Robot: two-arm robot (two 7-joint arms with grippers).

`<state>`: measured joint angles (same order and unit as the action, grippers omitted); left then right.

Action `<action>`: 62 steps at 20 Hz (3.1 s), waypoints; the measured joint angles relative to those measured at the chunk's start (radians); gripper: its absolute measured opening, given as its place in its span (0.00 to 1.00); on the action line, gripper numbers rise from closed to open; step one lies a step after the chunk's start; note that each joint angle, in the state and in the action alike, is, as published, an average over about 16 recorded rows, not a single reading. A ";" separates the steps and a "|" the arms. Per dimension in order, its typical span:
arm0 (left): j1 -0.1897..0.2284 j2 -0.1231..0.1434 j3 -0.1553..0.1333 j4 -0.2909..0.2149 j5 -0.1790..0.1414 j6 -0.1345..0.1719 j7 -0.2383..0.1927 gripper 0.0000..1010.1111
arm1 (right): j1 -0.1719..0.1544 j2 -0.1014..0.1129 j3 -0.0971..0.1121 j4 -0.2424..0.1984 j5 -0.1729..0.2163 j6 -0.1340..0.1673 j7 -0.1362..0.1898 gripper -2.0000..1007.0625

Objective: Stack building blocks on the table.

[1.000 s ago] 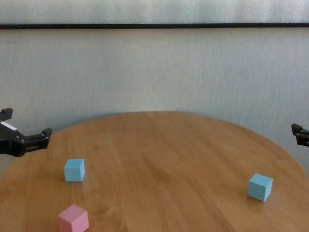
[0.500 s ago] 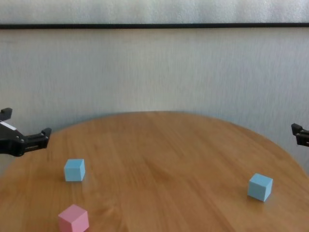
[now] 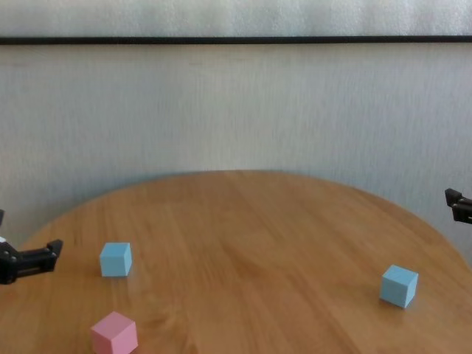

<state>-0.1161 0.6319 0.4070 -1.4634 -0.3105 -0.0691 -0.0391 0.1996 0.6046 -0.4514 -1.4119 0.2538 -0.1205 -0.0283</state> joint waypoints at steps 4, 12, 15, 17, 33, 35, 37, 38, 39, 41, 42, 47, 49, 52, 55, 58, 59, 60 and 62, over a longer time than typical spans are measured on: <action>0.027 0.021 -0.016 -0.025 -0.037 0.008 -0.060 0.99 | 0.000 0.000 0.000 0.000 0.000 0.000 0.000 1.00; 0.044 0.065 -0.031 -0.053 -0.119 0.007 -0.246 0.99 | 0.000 0.000 0.000 0.000 0.000 0.000 0.000 1.00; 0.038 0.082 -0.025 -0.052 -0.138 0.006 -0.323 0.99 | 0.000 0.000 0.000 0.000 0.000 0.000 0.000 1.00; 0.030 0.090 -0.017 -0.047 -0.141 0.006 -0.369 0.99 | 0.000 0.000 0.000 0.000 0.000 0.000 0.000 1.00; -0.053 0.081 0.046 0.034 -0.082 0.061 -0.539 0.99 | 0.000 0.000 0.000 0.000 0.000 0.000 0.000 1.00; -0.054 0.075 0.042 0.032 -0.089 0.086 -0.539 0.99 | 0.000 0.000 0.000 0.000 0.000 0.000 0.000 1.00; -0.054 0.069 0.036 0.027 -0.097 0.112 -0.537 0.99 | 0.000 0.000 0.000 0.000 0.000 0.000 0.000 1.00; -0.053 0.065 0.033 0.025 -0.102 0.125 -0.536 0.99 | 0.000 0.000 0.000 0.000 0.000 0.000 0.000 1.00; -0.053 0.062 0.029 0.021 -0.106 0.140 -0.534 0.99 | 0.000 0.000 0.000 0.000 0.000 0.000 0.000 1.00; -0.052 0.057 0.023 0.014 -0.116 0.169 -0.529 0.99 | 0.000 0.000 0.000 0.000 0.000 0.000 0.000 1.00; -0.052 0.054 0.020 0.009 -0.121 0.184 -0.527 0.99 | 0.000 0.000 0.000 0.000 0.000 0.000 0.000 1.00; -0.057 0.043 0.012 -0.016 -0.139 0.255 -0.514 0.99 | 0.000 0.000 0.000 0.000 0.000 0.000 0.000 1.00; -0.062 0.041 0.014 -0.024 -0.139 0.277 -0.510 0.99 | 0.000 0.000 0.000 0.000 0.000 0.000 0.000 1.00; -0.073 0.039 0.022 -0.034 -0.134 0.310 -0.503 0.99 | 0.000 0.000 0.000 0.000 0.000 0.000 0.000 1.00; -0.085 0.039 0.030 -0.043 -0.127 0.346 -0.495 0.99 | 0.000 0.000 0.000 0.000 0.000 0.000 0.000 1.00; -0.097 0.038 0.038 -0.049 -0.119 0.383 -0.485 0.99 | 0.000 0.000 0.000 0.000 0.000 0.000 0.000 1.00; -0.101 0.037 0.041 -0.050 -0.116 0.394 -0.482 0.99 | 0.000 0.000 0.000 0.000 0.000 0.000 0.000 1.00; -0.104 0.036 0.043 -0.051 -0.113 0.405 -0.479 0.99 | 0.000 0.000 0.000 0.000 0.000 0.000 0.000 1.00; -0.110 0.035 0.046 -0.052 -0.110 0.428 -0.471 0.99 | 0.000 0.000 0.000 0.000 0.000 0.000 0.000 1.00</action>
<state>-0.2261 0.6665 0.4528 -1.5157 -0.4205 0.3593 -0.5098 0.1996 0.6046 -0.4514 -1.4118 0.2538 -0.1205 -0.0283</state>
